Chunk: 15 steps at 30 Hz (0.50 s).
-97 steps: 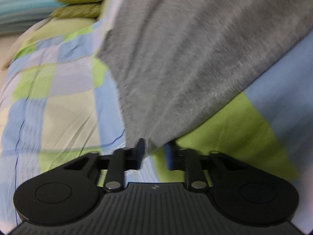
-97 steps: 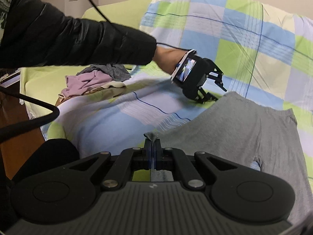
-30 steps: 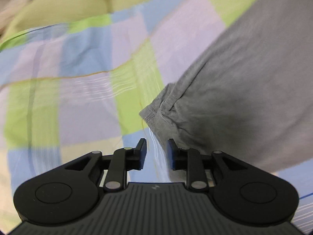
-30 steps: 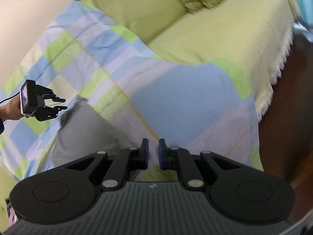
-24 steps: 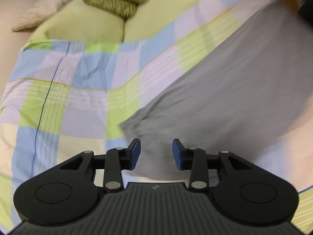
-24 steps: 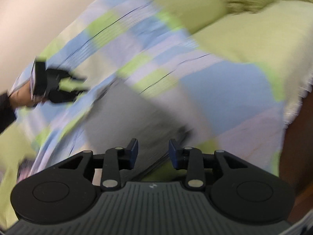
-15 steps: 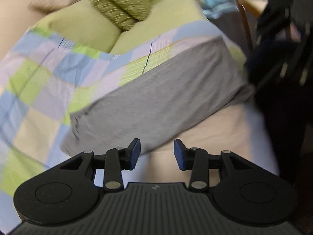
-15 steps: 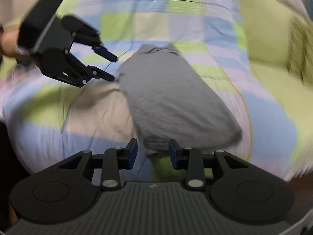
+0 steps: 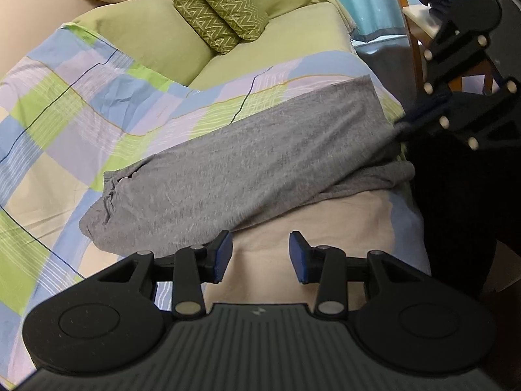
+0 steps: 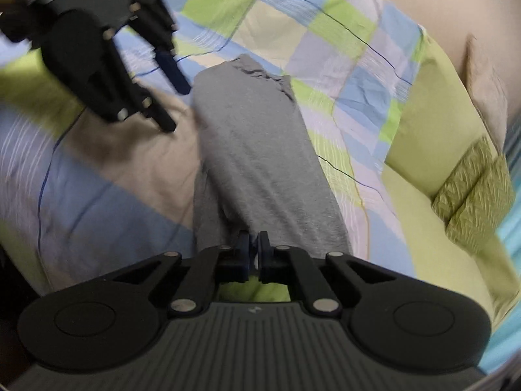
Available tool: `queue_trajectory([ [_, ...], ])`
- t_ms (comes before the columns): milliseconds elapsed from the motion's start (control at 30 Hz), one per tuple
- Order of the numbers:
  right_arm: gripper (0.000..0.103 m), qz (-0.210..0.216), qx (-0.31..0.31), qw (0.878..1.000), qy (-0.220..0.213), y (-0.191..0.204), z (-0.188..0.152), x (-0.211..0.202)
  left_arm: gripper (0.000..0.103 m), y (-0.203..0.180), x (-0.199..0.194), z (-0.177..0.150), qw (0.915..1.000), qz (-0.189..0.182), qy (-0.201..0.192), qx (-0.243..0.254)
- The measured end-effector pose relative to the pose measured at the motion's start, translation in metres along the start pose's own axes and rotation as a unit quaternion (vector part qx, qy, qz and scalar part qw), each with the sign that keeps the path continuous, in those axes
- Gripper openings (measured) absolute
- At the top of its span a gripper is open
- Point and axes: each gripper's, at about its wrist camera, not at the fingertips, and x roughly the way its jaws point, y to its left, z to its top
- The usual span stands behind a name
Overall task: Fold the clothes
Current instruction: 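Release the folded pants and grasp the folded edge with the left gripper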
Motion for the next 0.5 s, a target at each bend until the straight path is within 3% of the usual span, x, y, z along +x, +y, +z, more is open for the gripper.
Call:
queue_trajectory([
  [200, 0.002, 0.047, -0.013, 0.998, 0.028, 0.007, -0.001, 0.01, 0.047, -0.016, -0.012, -0.003, 0.9991, 0.001, -0.03, 0.03],
  [333, 0.012, 0.057, 0.044, 0.997, -0.005, -0.012, -0.003, -0.011, 0.048, -0.05, -0.016, -0.001, 0.9869, 0.006, -0.059, 0.15],
  [433, 0.023, 0.024, 0.09, 0.995, -0.018, -0.036, -0.01, -0.024, 0.052, -0.083, -0.008, 0.0, 0.9619, 0.015, -0.075, 0.262],
  [500, 0.026, 0.009, 0.108, 0.994, -0.014, -0.048, -0.017, -0.028, 0.052, -0.103, 0.002, -0.001, 0.9401, 0.019, -0.081, 0.331],
])
